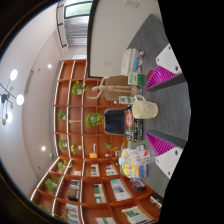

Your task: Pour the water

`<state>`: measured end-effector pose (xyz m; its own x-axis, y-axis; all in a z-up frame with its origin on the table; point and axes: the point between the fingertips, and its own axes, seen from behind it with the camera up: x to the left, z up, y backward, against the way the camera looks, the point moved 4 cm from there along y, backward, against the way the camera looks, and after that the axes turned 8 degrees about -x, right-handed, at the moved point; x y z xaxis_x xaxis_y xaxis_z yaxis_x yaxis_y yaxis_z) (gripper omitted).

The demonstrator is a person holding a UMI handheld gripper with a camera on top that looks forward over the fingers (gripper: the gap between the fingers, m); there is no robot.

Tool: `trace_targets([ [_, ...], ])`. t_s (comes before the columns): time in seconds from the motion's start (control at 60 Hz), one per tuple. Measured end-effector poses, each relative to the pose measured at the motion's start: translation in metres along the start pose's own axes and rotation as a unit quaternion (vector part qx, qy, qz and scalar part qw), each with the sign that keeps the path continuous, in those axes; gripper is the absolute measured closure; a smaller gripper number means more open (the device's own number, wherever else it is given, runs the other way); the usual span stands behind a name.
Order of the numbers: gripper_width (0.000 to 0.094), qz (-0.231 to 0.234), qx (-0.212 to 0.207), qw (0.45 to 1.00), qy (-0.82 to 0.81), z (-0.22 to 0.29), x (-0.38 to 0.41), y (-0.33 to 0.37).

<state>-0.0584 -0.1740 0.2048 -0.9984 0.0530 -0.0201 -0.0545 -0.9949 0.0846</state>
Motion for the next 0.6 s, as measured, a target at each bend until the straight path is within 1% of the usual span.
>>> trace_targets([
  [0.05,0.0122,0.005,0.004,1.0,-0.004,-0.007,0.008,-0.001],
  [0.1,0.0123,0.007,0.01,1.0,-0.009,-0.029,0.033,-0.01],
  [0.117,0.0123,0.012,0.014,1.0,-0.009,-0.027,0.021,-0.001],
  [0.167,0.0123,0.022,0.022,0.999,-0.013,-0.065,0.059,-0.014],
  [0.283,0.0121,0.06,0.046,0.997,-0.012,-0.103,0.114,-0.031],
  [0.4,0.0117,0.084,0.039,0.996,-0.014,-0.108,0.151,-0.052],
  [0.55,0.0117,0.105,0.006,0.994,-0.036,-0.092,0.183,-0.087],
  [0.6,0.0117,0.113,0.001,0.993,-0.045,-0.088,0.191,-0.098],
])
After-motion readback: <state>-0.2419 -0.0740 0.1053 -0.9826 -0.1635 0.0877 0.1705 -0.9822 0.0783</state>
